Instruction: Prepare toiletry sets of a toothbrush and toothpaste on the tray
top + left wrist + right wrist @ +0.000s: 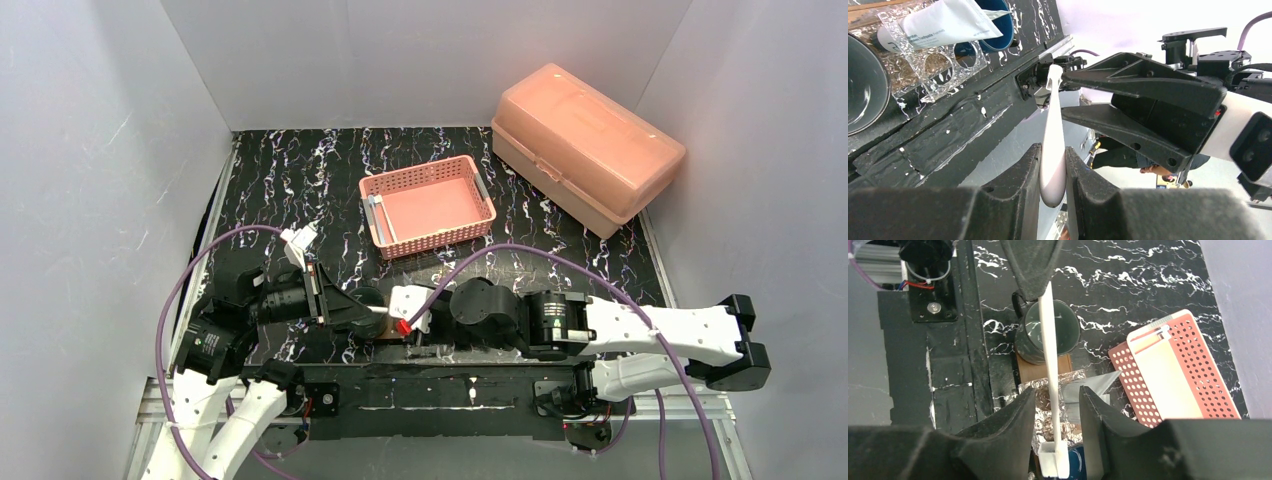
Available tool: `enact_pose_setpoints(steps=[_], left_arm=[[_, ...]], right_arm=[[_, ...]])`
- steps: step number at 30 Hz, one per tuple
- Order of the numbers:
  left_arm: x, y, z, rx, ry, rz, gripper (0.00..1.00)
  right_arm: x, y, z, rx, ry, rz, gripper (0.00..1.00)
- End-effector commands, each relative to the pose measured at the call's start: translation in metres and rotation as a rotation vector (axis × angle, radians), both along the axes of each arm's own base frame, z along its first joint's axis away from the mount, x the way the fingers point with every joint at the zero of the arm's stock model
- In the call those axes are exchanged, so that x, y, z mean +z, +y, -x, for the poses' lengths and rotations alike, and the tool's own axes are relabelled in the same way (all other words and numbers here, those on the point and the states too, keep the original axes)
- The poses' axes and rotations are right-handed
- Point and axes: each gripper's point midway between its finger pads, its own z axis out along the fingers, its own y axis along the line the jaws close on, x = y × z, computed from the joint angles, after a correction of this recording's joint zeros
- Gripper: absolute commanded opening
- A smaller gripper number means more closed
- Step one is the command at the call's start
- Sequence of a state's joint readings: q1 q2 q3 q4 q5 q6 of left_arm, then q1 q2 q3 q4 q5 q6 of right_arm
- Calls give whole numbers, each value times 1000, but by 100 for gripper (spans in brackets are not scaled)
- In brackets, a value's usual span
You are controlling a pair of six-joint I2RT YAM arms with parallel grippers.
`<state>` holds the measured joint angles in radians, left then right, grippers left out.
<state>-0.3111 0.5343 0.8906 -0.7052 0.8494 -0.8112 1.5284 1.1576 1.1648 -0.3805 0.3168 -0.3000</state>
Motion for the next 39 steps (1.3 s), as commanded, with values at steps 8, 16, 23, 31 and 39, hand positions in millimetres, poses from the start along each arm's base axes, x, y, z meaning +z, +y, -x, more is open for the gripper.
enact_pose_setpoints(steps=[8, 16, 23, 31, 39], left_arm=[[-5, 2, -19, 53, -59, -35, 0], [0, 2, -25, 78, -92, -23, 0], [5, -1, -32, 107, -105, 27, 0], [23, -5, -42, 146, -133, 121, 0], [41, -6, -48, 183, -168, 215, 0]], right_arm=[[51, -13, -37, -200, 68, -248, 50], [63, -32, -98, -338, 269, -412, 52], [68, -60, -134, -420, 446, -590, 57], [76, -87, -145, -375, 719, -859, 60], [82, -99, -135, -252, 840, -1019, 61]])
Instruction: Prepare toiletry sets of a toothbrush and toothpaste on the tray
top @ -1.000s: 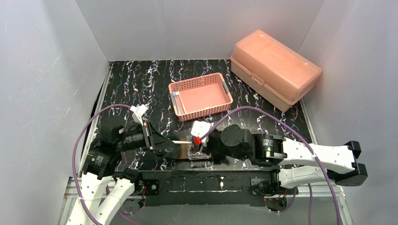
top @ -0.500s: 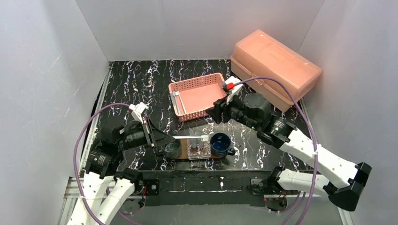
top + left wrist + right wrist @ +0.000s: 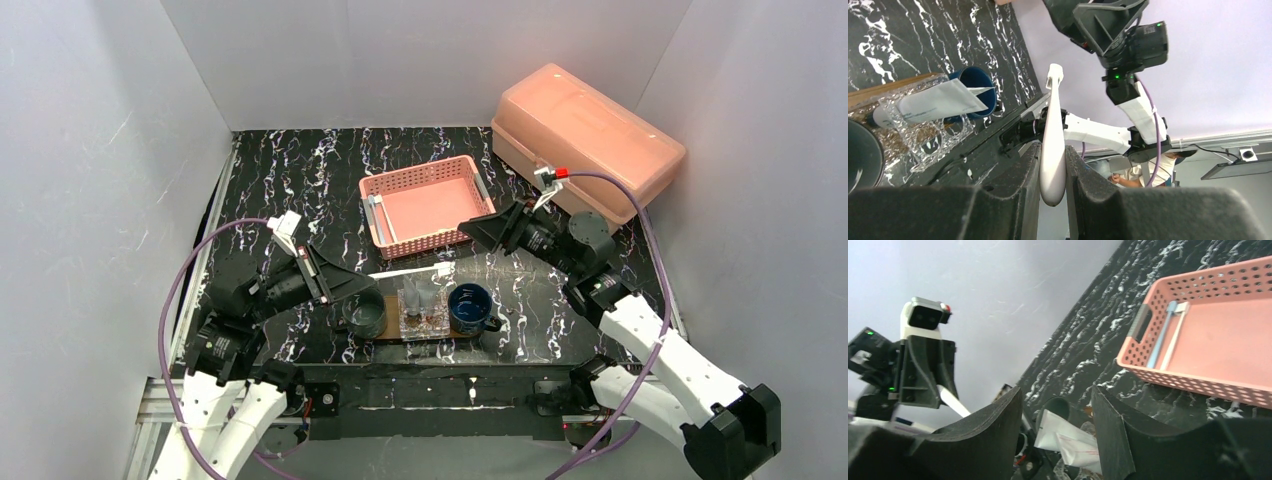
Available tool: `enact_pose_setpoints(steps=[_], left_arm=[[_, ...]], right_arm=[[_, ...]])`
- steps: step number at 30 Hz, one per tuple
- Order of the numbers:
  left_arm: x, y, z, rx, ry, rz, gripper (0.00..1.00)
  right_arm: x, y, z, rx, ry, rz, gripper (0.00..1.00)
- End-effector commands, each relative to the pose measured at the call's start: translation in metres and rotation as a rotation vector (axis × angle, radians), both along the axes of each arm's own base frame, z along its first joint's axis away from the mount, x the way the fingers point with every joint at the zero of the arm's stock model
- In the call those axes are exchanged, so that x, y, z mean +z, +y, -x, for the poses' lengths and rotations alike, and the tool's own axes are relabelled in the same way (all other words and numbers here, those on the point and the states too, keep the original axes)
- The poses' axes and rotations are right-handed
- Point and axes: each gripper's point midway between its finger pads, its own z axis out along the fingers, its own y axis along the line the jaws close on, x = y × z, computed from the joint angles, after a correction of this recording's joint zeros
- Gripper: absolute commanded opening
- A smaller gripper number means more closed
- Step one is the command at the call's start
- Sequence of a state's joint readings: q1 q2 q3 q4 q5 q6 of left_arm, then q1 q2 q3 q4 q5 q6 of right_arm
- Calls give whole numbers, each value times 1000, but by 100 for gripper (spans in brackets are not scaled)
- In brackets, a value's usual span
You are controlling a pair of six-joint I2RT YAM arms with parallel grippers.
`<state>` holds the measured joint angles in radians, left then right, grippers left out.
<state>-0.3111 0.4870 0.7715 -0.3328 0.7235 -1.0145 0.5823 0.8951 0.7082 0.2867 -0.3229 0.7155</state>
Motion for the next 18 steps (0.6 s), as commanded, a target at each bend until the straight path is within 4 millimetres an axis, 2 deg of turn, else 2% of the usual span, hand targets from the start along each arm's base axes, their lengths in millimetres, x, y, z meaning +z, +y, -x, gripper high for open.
enact_pose_setpoints(steps=[1, 9, 18], left_arm=[[19, -2, -4, 18, -51, 87, 0], [32, -9, -7, -23, -41, 213, 0], [41, -9, -10, -16, -66, 212, 0]], right_arm=[[53, -2, 24, 109, -82, -225, 61], [62, 0, 45, 218, -97, -314, 62], [60, 3, 57, 303, -76, -362, 62]])
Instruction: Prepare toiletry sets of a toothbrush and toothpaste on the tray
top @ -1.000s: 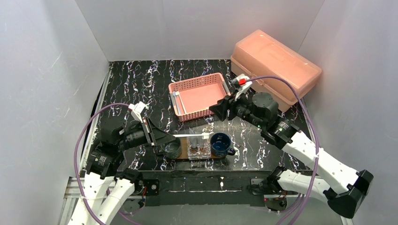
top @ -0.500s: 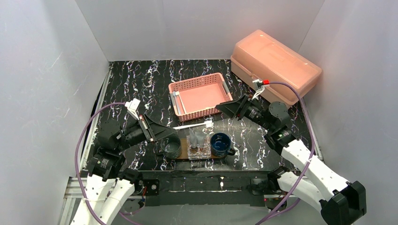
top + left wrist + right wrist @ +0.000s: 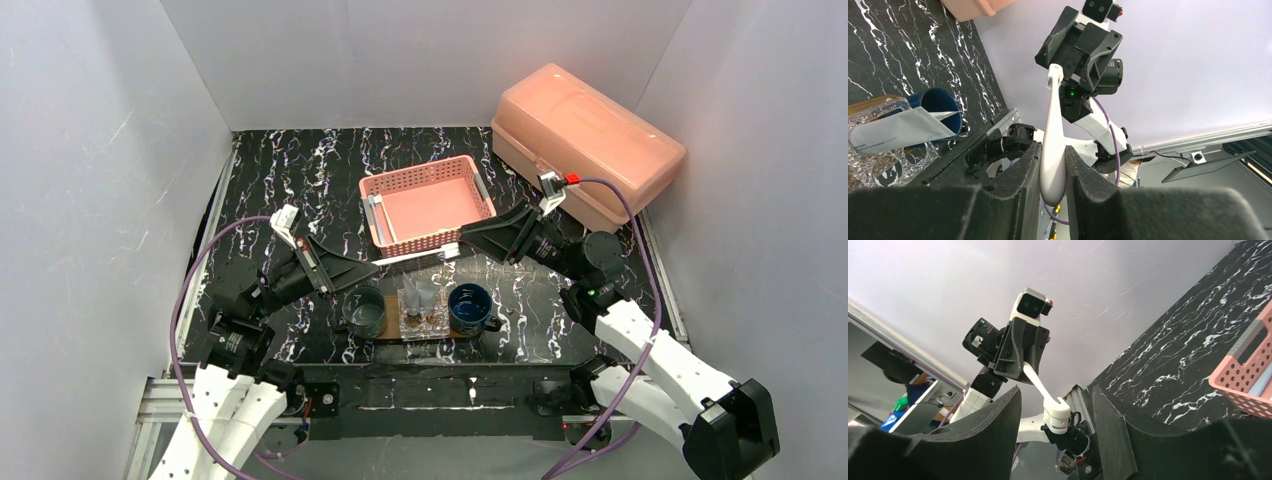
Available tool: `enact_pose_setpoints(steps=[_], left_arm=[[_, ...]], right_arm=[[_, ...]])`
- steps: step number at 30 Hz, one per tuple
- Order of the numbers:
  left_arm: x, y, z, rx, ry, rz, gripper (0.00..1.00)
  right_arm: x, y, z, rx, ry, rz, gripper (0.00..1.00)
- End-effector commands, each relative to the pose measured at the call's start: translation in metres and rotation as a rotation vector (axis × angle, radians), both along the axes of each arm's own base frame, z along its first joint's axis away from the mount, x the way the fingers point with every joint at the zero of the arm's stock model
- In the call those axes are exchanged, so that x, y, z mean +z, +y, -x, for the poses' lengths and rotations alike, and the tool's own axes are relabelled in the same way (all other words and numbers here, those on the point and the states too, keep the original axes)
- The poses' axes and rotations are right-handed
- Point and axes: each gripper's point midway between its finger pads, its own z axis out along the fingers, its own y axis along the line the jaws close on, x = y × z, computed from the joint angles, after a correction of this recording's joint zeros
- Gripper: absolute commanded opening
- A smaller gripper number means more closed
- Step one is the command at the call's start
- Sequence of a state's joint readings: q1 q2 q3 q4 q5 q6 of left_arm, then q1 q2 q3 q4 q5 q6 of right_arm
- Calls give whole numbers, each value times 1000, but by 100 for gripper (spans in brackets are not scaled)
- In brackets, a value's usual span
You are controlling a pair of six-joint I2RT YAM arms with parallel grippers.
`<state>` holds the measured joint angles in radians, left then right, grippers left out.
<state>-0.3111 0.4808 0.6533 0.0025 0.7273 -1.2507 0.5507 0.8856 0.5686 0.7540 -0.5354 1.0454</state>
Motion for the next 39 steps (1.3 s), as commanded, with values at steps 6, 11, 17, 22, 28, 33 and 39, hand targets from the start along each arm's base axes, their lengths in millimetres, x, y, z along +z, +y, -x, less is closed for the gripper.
enact_pose_setpoints(steps=[6, 11, 17, 22, 28, 33, 39], left_arm=[[21, -2, 2, -22, -60, 20, 0], [23, -2, 1, -20, -65, 20, 0], [31, -2, 3, -29, -83, 24, 0], [36, -2, 6, -35, -94, 28, 0], [35, -2, 7, -41, -96, 27, 0], [34, -2, 7, -43, -96, 25, 0], [32, -2, 8, -46, -99, 22, 0]], right_arm=[[19, 1, 17, 93, -41, -89, 62], [16, 5, 20, 107, -24, -88, 62], [11, 10, 20, 110, -10, -79, 61], [13, 14, 23, 126, -18, -82, 59], [16, 18, 29, 151, -35, -90, 52], [17, 20, 33, 165, -41, -99, 47], [18, 23, 35, 175, -47, -106, 43]])
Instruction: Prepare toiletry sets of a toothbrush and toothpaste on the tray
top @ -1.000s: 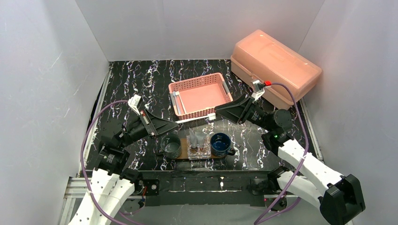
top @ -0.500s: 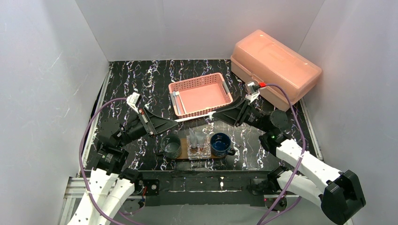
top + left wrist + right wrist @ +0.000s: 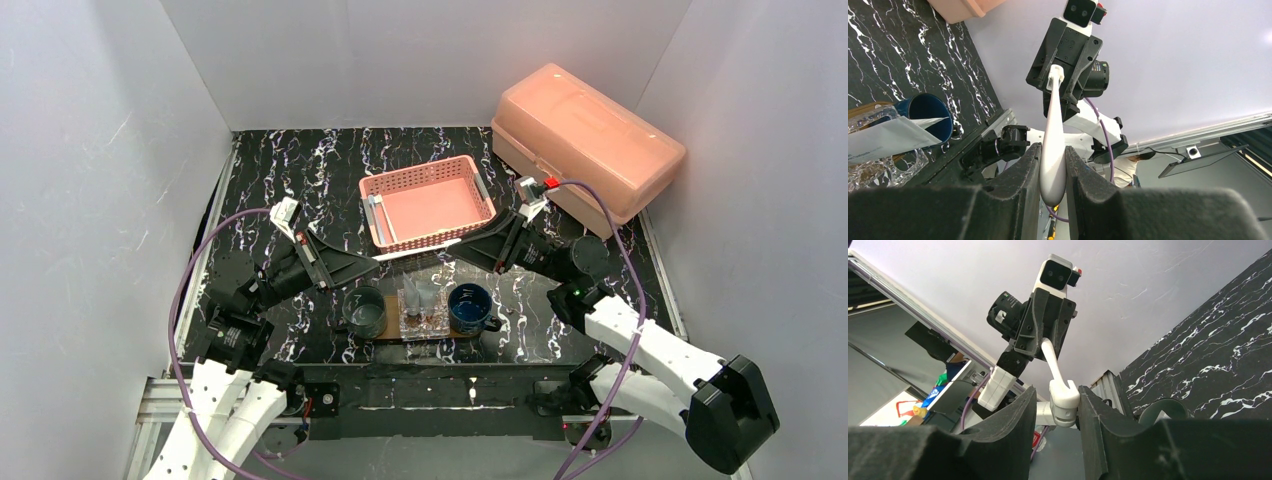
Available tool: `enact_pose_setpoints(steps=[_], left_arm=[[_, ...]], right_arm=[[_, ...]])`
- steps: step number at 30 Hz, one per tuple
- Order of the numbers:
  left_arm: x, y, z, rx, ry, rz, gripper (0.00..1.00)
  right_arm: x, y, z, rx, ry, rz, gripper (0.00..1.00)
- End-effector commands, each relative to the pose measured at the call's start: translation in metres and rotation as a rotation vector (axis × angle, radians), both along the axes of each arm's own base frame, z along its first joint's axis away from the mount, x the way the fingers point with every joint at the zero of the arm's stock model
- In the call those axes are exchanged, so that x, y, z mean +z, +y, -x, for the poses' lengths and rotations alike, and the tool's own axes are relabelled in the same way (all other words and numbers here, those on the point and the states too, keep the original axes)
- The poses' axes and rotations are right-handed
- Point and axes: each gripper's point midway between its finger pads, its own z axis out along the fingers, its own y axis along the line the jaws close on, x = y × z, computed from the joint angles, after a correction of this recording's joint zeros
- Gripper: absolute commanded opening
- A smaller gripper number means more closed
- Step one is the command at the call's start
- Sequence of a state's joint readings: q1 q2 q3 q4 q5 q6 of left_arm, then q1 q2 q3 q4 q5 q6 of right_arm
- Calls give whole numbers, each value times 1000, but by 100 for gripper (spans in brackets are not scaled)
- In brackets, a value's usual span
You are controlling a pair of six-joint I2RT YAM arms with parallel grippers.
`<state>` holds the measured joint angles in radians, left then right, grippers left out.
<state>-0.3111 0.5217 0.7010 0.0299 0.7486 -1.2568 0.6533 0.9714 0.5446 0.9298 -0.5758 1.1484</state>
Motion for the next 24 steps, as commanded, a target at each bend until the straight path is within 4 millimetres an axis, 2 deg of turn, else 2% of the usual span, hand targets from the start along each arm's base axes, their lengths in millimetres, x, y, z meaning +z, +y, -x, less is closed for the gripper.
enact_pose_setpoints(steps=[1, 7, 16, 24], left_arm=[[15, 0, 9, -25, -72, 9, 0], [13, 0, 11, -35, -72, 5, 0], [4, -1, 10, -41, -61, -6, 0], [1, 0, 8, -27, -56, -11, 31]], right_arm=[[19, -2, 6, 1, -73, -61, 42], [18, 0, 7, 7, -75, -63, 38], [16, 0, 10, 14, -80, -66, 21], [16, -2, 14, 17, -84, -69, 9]])
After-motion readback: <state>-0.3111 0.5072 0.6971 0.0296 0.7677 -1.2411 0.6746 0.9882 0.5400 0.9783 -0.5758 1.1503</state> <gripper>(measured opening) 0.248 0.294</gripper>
